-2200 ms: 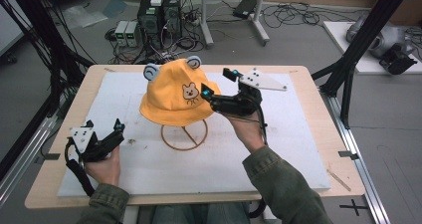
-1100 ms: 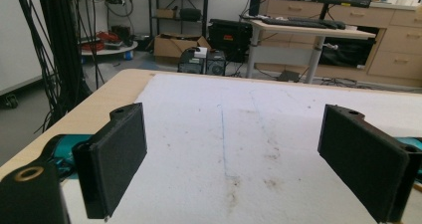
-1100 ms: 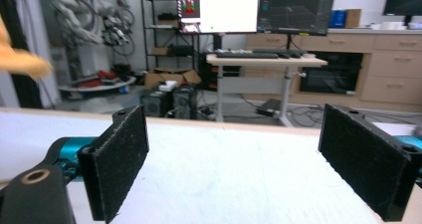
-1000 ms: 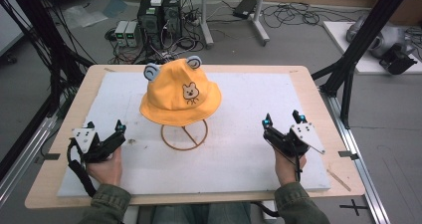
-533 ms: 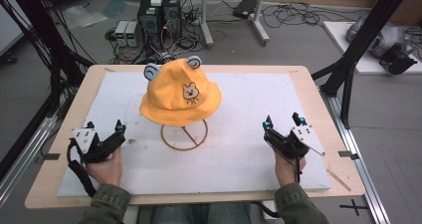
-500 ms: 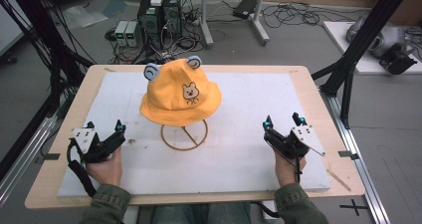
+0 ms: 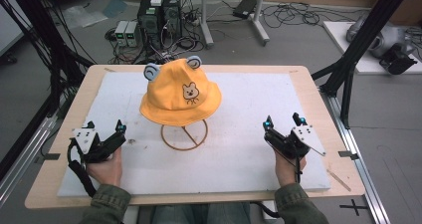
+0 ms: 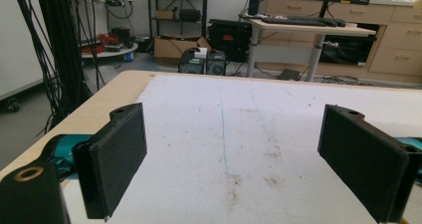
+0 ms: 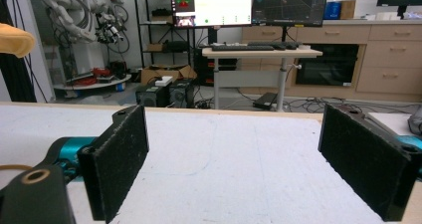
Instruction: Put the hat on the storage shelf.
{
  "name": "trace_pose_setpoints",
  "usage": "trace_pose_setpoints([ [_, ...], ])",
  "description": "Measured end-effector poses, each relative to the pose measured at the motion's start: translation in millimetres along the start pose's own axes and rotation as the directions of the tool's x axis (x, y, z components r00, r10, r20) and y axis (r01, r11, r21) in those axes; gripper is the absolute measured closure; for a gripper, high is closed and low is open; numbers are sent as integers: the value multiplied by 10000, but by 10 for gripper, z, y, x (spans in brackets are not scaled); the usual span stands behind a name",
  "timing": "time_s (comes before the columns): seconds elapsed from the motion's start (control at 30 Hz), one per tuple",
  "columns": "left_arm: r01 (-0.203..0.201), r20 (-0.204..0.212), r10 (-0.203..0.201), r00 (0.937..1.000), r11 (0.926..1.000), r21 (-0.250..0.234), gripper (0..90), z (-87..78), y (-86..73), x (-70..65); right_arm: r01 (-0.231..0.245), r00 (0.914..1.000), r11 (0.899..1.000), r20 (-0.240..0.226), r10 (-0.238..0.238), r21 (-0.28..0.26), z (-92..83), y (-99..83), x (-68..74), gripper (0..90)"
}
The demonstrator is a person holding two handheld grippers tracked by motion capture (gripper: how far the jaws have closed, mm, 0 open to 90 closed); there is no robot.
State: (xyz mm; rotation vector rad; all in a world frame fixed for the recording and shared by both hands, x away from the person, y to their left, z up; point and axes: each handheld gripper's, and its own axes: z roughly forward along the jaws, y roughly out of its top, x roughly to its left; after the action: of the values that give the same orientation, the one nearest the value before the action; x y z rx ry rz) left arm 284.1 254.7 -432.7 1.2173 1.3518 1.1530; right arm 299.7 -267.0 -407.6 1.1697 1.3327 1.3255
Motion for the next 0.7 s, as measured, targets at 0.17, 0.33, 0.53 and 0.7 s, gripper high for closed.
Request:
trace_pose_setpoints([
  [0.17, 4, 44, -4, 10000, 10000, -72, 121, -16, 23, -2, -53, 10000, 10000, 36, 53, 19, -15, 0, -7, 122],
  [0.33, 111, 66, -110, 9999, 9998, -183, 121, -24, 43, 6, -65, 9999, 10000, 128, 65, -64, -25, 7, -14, 121],
  [0.53, 156, 136, -153, 9998, 9996, -244, 121, -43, 50, 11, -10, 9999, 9999, 136, 11, -100, -16, 8, -22, 121],
  [0.7, 456, 128, -452, 9989, 9982, -380, 121, -59, 64, 67, 15, 9999, 9998, 114, -13, -173, -16, 13, -35, 122],
])
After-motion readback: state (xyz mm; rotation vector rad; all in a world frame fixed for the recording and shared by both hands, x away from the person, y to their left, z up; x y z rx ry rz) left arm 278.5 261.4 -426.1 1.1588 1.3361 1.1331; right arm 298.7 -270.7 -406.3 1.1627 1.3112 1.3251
